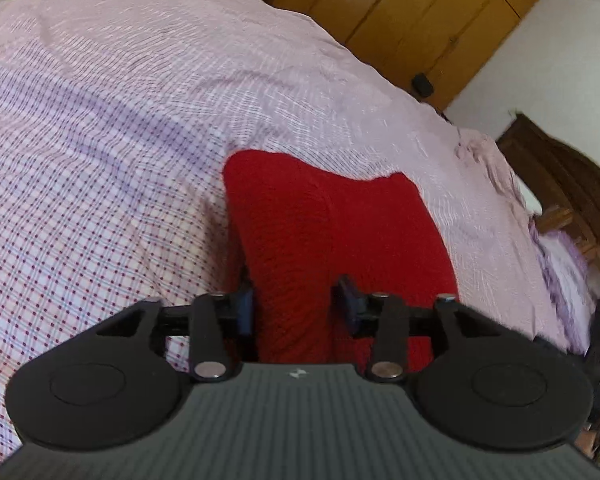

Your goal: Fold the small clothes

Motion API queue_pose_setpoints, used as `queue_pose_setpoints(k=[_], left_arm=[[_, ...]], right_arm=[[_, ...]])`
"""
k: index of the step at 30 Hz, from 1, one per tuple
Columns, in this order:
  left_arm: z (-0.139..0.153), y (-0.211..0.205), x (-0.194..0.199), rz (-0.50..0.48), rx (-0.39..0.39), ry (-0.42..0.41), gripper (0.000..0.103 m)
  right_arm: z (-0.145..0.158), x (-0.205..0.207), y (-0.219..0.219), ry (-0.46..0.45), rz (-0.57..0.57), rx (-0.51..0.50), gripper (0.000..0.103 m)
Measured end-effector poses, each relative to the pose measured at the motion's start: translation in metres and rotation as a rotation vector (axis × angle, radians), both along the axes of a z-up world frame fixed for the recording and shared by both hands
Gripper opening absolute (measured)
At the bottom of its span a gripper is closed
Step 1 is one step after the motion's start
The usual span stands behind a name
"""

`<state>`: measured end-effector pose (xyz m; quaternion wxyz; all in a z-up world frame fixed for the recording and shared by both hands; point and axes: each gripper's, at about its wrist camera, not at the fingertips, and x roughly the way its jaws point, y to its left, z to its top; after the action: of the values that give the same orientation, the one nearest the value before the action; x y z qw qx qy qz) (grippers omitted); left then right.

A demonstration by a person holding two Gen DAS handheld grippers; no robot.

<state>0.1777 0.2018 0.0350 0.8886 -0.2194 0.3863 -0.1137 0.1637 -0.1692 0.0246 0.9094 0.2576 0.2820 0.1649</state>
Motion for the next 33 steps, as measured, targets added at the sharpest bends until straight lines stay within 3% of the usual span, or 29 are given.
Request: queue_pose_setpoints(k=[2, 8, 11, 13, 16, 19, 22, 24, 27, 33], left_arm=[[0.0, -0.005, -0.001, -0.022, 0.03, 0.0, 0.069], [-0.009, 0.0, 0.0, -0.017, 0.001, 0.019, 0.076], [-0.011, -0.001, 0.002, -0.028, 0.028, 0.026, 0.082], [-0.017, 0.0, 0.007, -0.037, 0.003, 0.039, 0.082], [-0.026, 0.008, 0.013, -0.037, -0.078, 0.066, 0.082], [-0.034, 0.013, 0.017, -0.052, -0.146, 0.079, 0.081], [-0.04, 0.014, 0.021, -0.074, -0.195, 0.079, 0.079], [-0.041, 0.015, 0.022, -0.079, -0.214, 0.078, 0.076], [-0.038, 0.018, 0.019, -0.076, -0.26, 0.073, 0.074], [-0.008, 0.008, -0.002, -0.088, -0.263, 0.021, 0.07]], right_arm=[[0.002, 0.002, -0.004, 0.012, 0.002, 0.028, 0.089], [-0.007, 0.013, -0.022, 0.118, 0.09, 0.144, 0.088], [-0.014, 0.019, -0.025, 0.15, 0.13, 0.186, 0.088], [-0.019, 0.024, -0.023, 0.153, 0.156, 0.19, 0.089], [-0.034, 0.042, -0.024, 0.179, 0.184, 0.244, 0.097], [-0.05, 0.054, -0.024, 0.198, 0.228, 0.33, 0.097], [-0.055, 0.061, -0.02, 0.193, 0.255, 0.353, 0.097], [-0.055, 0.064, -0.017, 0.189, 0.27, 0.37, 0.084], [-0.051, 0.062, -0.02, 0.181, 0.265, 0.441, 0.073], [-0.013, 0.037, -0.026, 0.158, 0.258, 0.473, 0.068]])
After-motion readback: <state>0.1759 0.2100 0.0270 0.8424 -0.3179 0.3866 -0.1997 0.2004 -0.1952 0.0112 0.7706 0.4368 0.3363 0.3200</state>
